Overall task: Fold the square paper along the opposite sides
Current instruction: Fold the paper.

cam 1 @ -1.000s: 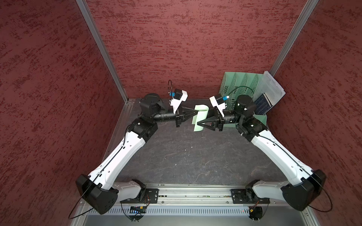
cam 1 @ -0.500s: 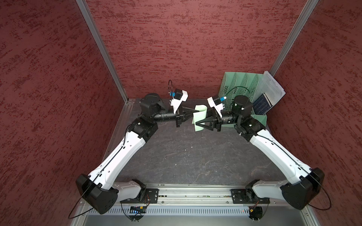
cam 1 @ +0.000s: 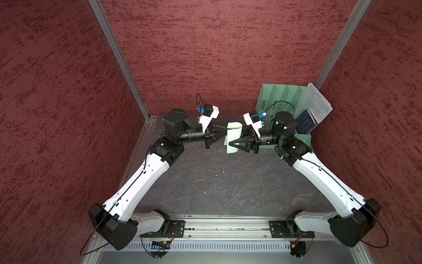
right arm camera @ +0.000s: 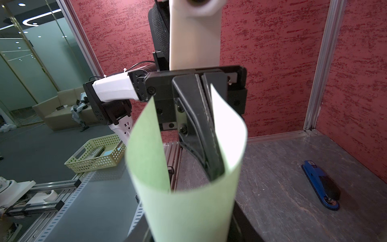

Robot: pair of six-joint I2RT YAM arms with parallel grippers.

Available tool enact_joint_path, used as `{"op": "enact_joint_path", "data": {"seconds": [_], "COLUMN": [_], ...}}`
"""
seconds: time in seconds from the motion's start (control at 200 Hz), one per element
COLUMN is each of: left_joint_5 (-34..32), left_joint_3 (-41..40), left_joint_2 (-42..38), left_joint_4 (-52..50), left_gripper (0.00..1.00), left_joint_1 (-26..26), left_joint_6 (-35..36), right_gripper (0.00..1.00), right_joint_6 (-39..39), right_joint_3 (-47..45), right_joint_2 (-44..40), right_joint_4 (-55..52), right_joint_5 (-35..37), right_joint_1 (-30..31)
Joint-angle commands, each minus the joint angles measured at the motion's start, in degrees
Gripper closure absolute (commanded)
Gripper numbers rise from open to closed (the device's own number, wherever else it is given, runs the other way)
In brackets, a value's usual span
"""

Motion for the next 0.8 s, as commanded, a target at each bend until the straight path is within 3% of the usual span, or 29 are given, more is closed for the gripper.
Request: {"op": "enact_joint_path", "data": {"seconds": [0.0,0.791], "left_joint_5": [-0.57,-1.25], "left_joint_3": [0.73,-1.11], "left_joint_2": [-0.27,-1.85], "left_joint_4": [-0.74,0.68], "left_gripper": [1.00,1.00], "left_joint_1": [-0.20,-0.12], "left_joint_6": [0.85,0.51], "right_gripper": [0.58,0.60], "right_joint_6": [-0.45,0.11], "right_joint_3": [1.68,1.50], "right_joint_2": [-1.18,-1.46], "right_joint_4": [0.74,2.15], "right_joint_5": [1.07,1.43], "right_joint_1": [0.54,0.58]}}
